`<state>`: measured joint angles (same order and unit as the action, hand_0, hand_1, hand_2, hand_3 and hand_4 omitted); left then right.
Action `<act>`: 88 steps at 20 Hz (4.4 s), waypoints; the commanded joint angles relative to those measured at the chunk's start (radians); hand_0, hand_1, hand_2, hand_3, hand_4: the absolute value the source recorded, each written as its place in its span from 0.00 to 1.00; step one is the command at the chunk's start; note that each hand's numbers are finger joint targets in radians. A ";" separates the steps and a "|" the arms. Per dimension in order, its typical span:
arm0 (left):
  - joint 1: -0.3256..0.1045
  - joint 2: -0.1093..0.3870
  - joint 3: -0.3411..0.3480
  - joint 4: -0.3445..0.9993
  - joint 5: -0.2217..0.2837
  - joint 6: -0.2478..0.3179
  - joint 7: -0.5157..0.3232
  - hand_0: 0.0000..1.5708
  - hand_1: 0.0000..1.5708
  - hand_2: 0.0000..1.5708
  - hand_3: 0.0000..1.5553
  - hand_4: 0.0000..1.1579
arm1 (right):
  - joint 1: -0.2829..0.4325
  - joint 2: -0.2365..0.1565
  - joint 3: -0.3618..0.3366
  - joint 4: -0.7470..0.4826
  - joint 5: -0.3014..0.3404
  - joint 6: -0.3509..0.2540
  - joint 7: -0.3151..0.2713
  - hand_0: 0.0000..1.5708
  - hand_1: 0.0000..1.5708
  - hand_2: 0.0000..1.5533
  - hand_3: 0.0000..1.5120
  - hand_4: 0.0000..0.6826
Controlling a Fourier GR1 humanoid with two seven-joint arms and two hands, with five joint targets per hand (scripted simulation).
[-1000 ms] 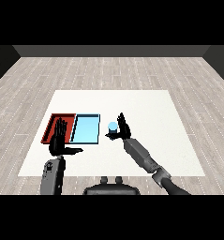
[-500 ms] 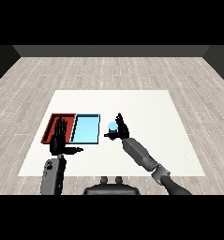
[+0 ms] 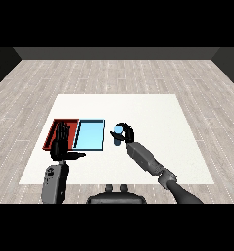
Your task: Pick the blue can and put it in the blue box
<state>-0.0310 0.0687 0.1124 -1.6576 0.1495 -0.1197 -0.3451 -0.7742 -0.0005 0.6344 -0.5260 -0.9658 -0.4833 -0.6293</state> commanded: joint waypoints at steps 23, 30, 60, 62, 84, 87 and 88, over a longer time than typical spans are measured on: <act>-0.020 -0.065 -0.218 0.056 -0.142 0.031 0.119 0.00 0.00 0.00 0.00 0.00 | -0.090 -0.180 0.078 -0.386 0.276 -0.255 0.265 0.90 0.90 0.93 0.93 0.90; -0.090 -0.069 -0.290 0.143 -0.087 0.082 0.105 0.00 0.00 0.00 0.00 0.00 | 0.098 -0.345 0.097 -0.670 0.374 -0.262 0.341 0.91 0.91 0.93 0.93 0.89; -0.261 -0.069 -0.473 0.388 0.077 0.280 0.122 0.00 0.00 0.00 0.00 0.00 | 0.242 -0.121 -0.145 -0.849 0.847 -0.058 0.566 0.95 0.95 0.94 0.92 0.90; -0.241 -0.069 -0.572 0.430 0.133 0.353 0.062 0.00 0.00 0.00 0.00 0.00 | 0.310 -0.139 -0.132 -0.942 0.882 -0.048 0.581 0.95 0.95 0.94 0.92 0.89; -0.338 -0.069 -0.575 0.476 0.189 0.333 0.031 0.00 0.00 0.00 0.00 0.00 | 0.370 0.000 -0.230 -0.970 0.960 0.068 0.583 0.93 0.93 0.94 0.92 0.86; -0.372 -0.069 -0.597 0.558 0.246 0.310 -0.034 0.00 0.00 0.00 0.00 0.00 | 0.286 0.000 -0.143 -0.827 0.833 -0.033 0.470 0.92 0.92 0.93 0.92 0.88; -0.387 -0.069 -0.644 0.532 0.270 0.389 -0.020 0.00 0.00 0.00 0.00 0.00 | 0.295 0.000 -0.198 -0.882 0.891 0.036 0.549 0.92 0.92 0.93 0.92 0.88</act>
<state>-0.3917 0.0005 -0.4928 -1.1349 0.3767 0.2288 -0.3493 -0.4584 -0.0025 0.4504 -1.4144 -0.0649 -0.4587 -0.0946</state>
